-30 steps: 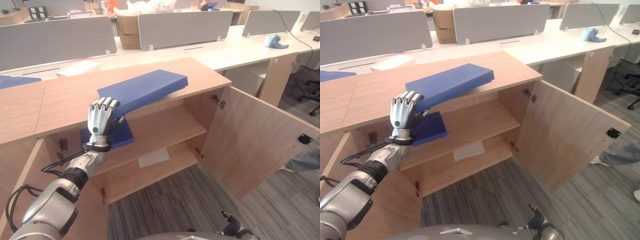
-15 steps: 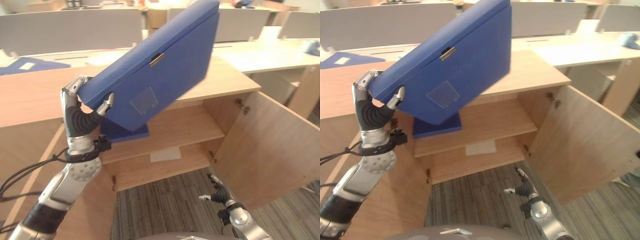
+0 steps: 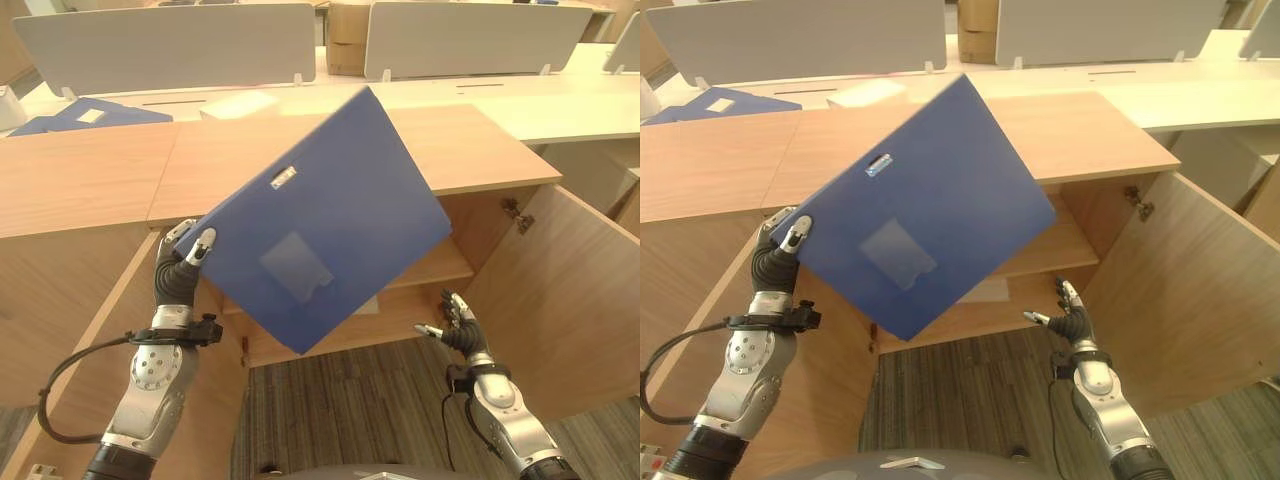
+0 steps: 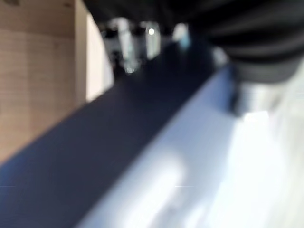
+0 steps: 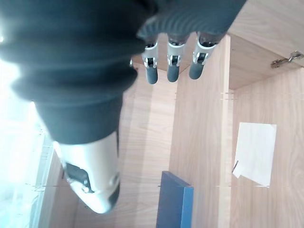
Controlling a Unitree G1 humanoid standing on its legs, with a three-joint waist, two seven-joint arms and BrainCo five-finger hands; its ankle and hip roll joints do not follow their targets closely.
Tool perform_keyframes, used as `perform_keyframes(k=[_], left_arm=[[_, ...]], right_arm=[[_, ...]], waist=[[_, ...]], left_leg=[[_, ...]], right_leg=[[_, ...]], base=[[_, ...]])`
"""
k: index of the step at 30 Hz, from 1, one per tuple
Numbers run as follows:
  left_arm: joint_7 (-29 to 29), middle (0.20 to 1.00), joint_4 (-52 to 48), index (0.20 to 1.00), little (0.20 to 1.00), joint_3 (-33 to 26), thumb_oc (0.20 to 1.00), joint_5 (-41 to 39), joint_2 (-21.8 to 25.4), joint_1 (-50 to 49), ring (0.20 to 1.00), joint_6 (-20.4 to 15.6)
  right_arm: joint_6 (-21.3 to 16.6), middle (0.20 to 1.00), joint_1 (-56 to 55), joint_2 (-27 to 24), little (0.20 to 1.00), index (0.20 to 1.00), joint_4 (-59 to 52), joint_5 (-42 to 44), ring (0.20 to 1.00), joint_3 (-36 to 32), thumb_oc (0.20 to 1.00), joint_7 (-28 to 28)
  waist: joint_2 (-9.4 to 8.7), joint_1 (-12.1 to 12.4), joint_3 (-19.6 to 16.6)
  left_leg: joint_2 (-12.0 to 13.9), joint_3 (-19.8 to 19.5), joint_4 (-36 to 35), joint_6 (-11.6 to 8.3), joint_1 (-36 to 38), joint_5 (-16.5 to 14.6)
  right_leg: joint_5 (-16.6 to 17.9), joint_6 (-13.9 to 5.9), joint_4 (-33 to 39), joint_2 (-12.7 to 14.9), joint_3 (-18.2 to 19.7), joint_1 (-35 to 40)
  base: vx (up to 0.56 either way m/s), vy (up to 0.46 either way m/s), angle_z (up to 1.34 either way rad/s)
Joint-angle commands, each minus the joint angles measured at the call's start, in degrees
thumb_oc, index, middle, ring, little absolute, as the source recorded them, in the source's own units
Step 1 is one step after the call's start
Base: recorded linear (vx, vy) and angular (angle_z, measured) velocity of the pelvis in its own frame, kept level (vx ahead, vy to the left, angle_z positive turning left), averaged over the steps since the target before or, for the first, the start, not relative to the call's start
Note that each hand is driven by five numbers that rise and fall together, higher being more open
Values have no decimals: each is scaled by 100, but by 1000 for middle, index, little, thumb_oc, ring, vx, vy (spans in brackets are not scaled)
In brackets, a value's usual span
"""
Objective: Put the empty folder in the office cabinet
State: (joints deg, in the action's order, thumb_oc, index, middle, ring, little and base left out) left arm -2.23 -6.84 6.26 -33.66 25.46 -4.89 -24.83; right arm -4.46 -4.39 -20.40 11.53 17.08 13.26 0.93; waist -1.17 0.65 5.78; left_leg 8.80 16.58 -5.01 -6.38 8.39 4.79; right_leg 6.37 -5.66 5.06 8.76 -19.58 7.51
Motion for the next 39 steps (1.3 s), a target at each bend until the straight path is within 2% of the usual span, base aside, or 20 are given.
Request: perform_keyframes(k=[1,3,7,10,15,23,39], left_arm=[[-373,200,-99,200,200,-438,200,-558,-24,684,200,-1312],[-377,200,-86,200,200,-452,200,-534,-62,701,200,-1357],[-281,200,-103,200,200,-611,200,-461,-182,771,200,-1672],[-416,200,-145,200,200,-718,200,-569,-227,823,200,-1759],[-344,200,-176,200,200,-687,200,-495,-248,893,200,-1636],[-198,200,-211,200,200,-562,200,-280,-207,906,200,-1523],[102,200,-190,200,200,-507,200,74,-29,990,200,-1390]], right_arm=[[-158,1000,614,-187,1000,1000,-326,768,1000,-330,1000,-273],[-109,1000,636,-176,1000,1000,-398,886,1000,-358,1000,-292],[75,1000,744,-85,1000,1000,-766,1516,1000,-448,1000,-666],[230,1000,822,-65,1000,1000,-1049,1847,1000,-434,1000,-877],[272,1000,956,-100,1000,1000,-1345,2222,1000,-348,1000,-1142],[613,1000,1499,-358,1000,1000,-1732,3057,1000,-241,1000,-1324],[939,1000,2175,-525,1000,1000,-2101,3329,1000,-134,1000,-1261]], waist=[[99,37,15],[89,45,2],[48,101,-47],[23,146,-78],[-11,207,-127],[-84,408,-156],[-121,560,-192]], left_leg=[[220,-384,1,81,86,-492],[220,-390,1,79,85,-492],[207,-433,1,74,58,-483],[185,-474,1,71,33,-481],[164,-511,1,73,2,-481],[142,-595,1,74,-57,-485],[139,-671,1,61,-120,-446]], right_leg=[[-467,-347,-6,476,15,261],[-463,-348,-6,480,0,264],[-454,-355,-6,505,-65,272],[-446,-371,-6,537,-107,274],[-436,-393,-6,563,-153,266],[-427,-419,-6,582,-261,262],[-402,-431,-6,589,-357,254]], base=[[14,18,5],[6,7,2],[15,41,9],[9,44,12],[7,26,3],[9,14,7],[11,4,4]])
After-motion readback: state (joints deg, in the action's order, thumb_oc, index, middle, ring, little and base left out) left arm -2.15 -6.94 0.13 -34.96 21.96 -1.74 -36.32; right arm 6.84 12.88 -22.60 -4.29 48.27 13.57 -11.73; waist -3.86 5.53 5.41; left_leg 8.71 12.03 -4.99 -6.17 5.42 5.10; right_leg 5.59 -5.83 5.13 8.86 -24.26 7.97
